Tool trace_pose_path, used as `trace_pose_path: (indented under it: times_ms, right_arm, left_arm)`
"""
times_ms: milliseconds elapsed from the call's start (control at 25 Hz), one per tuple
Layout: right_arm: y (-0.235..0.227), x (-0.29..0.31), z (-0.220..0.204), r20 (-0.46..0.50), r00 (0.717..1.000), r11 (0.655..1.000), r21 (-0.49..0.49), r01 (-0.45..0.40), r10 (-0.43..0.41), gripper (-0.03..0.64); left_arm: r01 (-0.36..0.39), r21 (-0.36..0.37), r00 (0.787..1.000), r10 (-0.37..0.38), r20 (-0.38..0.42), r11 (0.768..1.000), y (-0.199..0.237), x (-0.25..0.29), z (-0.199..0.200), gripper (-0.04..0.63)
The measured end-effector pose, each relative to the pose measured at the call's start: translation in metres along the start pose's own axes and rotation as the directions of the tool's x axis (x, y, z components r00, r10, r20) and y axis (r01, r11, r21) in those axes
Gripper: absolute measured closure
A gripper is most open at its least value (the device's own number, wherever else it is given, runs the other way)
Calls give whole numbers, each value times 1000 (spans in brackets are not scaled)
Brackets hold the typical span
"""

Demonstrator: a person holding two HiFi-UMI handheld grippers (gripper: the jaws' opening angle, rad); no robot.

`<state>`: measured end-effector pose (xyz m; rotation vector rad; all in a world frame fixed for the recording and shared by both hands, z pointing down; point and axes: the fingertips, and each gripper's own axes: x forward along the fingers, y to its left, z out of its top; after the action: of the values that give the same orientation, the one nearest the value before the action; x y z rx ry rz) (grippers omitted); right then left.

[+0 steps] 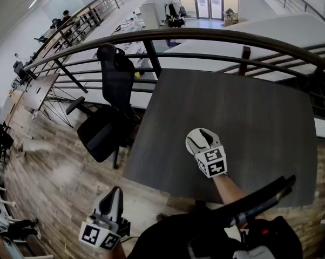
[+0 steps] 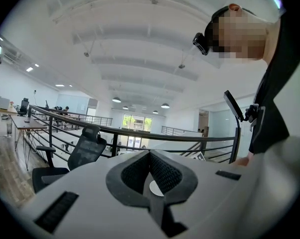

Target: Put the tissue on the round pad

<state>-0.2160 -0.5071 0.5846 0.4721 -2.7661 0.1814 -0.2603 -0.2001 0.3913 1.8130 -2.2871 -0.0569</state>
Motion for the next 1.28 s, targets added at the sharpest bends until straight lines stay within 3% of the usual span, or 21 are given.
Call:
trace_pose_path:
  times_ms: [240, 440, 680, 1040, 1280]
  right_arm:
    - [16, -30, 23, 91, 995, 999, 26, 27, -29, 543]
    - [37, -59, 35, 129, 987, 996, 27, 89, -92, 583]
    - [76, -89, 56, 180, 973, 990, 40, 137, -142, 614]
    - [134, -143, 58, 196, 952, 972, 47, 230, -235, 614]
    - [183, -178, 60, 191, 941, 960, 60, 274, -280, 614]
  left_arm:
    - [80, 16, 997, -80, 18, 997, 0, 2, -4, 592]
    - [142, 9, 989, -142, 31, 990, 11, -15, -4, 592]
    - [219, 6, 974, -219, 59, 976, 33, -31, -2, 592]
    - [354, -13, 933, -352, 74, 935, 46, -58, -20, 592]
    - [457, -26, 888, -454, 76, 889, 54, -85, -29, 592]
